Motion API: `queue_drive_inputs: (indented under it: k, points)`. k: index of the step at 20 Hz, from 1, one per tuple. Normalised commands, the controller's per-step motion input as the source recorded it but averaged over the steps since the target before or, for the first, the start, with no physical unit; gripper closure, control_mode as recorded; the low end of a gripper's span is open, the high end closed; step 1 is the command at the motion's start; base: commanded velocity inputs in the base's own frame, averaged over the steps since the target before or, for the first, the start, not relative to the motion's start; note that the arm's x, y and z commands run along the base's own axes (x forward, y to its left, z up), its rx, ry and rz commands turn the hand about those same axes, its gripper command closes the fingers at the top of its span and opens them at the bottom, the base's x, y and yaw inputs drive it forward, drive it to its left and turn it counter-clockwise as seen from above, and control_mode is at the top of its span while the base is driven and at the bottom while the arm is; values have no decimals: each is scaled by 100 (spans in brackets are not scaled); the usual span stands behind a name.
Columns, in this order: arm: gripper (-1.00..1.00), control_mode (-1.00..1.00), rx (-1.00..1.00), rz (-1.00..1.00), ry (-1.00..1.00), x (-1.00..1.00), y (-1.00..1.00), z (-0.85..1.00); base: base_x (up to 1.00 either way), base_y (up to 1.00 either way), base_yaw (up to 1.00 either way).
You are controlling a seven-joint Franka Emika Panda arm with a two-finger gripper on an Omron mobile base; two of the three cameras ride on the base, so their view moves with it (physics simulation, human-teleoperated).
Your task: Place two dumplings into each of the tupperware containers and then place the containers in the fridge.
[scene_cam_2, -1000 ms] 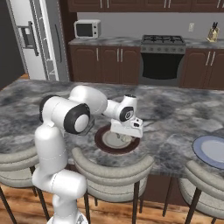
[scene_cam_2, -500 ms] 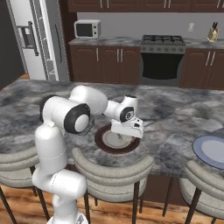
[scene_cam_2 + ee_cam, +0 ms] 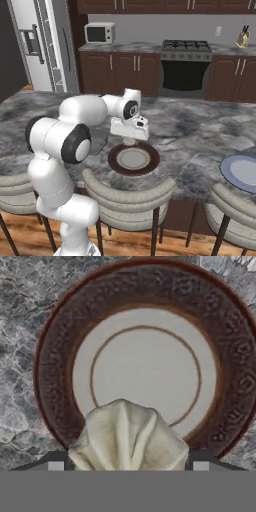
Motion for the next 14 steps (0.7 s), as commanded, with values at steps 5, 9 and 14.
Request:
queue_drive_inputs:
  k: [5,9,14]
  points:
    - [100,-100,-5,0,0,23,100,0,0,0,0]
    - [100,-100,0,0,0,48,100,-1,0,0,0]
    - [100,-100,-2,0,0,71,100,-10,0,0,0]
